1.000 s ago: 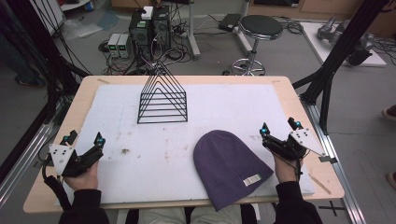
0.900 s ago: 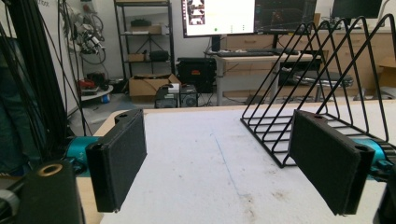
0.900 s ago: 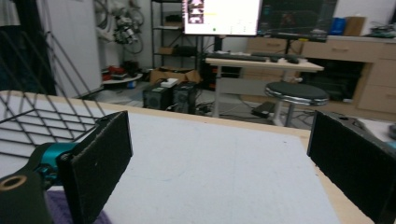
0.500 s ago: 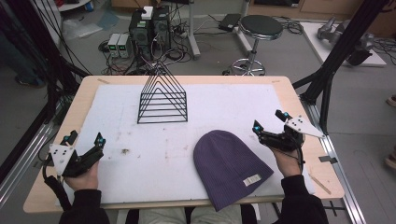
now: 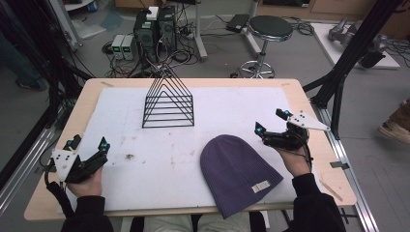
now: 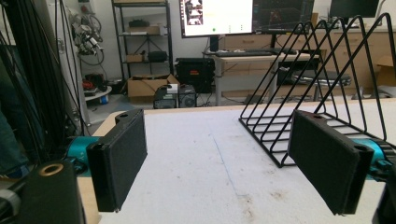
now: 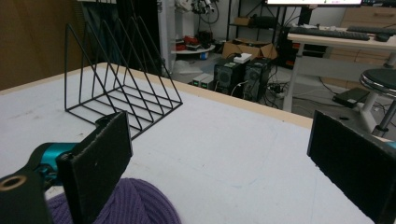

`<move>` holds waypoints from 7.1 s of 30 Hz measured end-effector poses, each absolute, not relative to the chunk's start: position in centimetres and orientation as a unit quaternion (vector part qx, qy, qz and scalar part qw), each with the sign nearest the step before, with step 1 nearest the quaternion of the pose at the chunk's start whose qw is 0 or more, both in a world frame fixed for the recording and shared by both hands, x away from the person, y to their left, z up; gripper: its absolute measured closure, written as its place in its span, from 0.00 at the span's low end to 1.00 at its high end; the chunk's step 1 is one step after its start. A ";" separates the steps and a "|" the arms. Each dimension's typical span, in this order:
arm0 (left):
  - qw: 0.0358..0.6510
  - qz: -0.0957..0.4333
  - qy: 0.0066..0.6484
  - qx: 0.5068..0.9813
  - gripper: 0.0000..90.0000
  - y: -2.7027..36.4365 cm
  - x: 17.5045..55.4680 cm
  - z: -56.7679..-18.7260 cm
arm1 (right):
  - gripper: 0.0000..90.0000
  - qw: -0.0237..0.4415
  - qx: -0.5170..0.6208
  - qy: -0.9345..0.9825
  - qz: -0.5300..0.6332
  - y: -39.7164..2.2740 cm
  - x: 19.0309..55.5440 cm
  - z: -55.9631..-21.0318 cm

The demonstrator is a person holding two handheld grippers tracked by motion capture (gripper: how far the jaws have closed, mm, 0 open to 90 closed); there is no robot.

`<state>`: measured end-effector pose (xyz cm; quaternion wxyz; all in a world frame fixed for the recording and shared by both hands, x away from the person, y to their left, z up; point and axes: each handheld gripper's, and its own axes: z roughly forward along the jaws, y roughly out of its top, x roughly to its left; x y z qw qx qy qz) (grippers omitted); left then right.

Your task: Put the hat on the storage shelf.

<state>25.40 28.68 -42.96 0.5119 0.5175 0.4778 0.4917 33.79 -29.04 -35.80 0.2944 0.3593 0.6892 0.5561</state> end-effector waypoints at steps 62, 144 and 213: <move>0.516 0.484 0.474 0.523 0.22 28.7 25.9 -43.1 | 0.07 0.092 0.205 0.948 0.226 -18.7 42.8 -40.3; 0.517 0.477 0.463 0.539 0.22 28.0 26.3 -43.0 | 0.83 0.091 0.275 0.854 0.432 -20.8 37.2 -33.2; 0.635 0.119 0.297 0.703 0.21 20.7 33.6 -36.4 | 0.82 0.172 0.198 0.703 0.661 -15.0 34.8 -23.6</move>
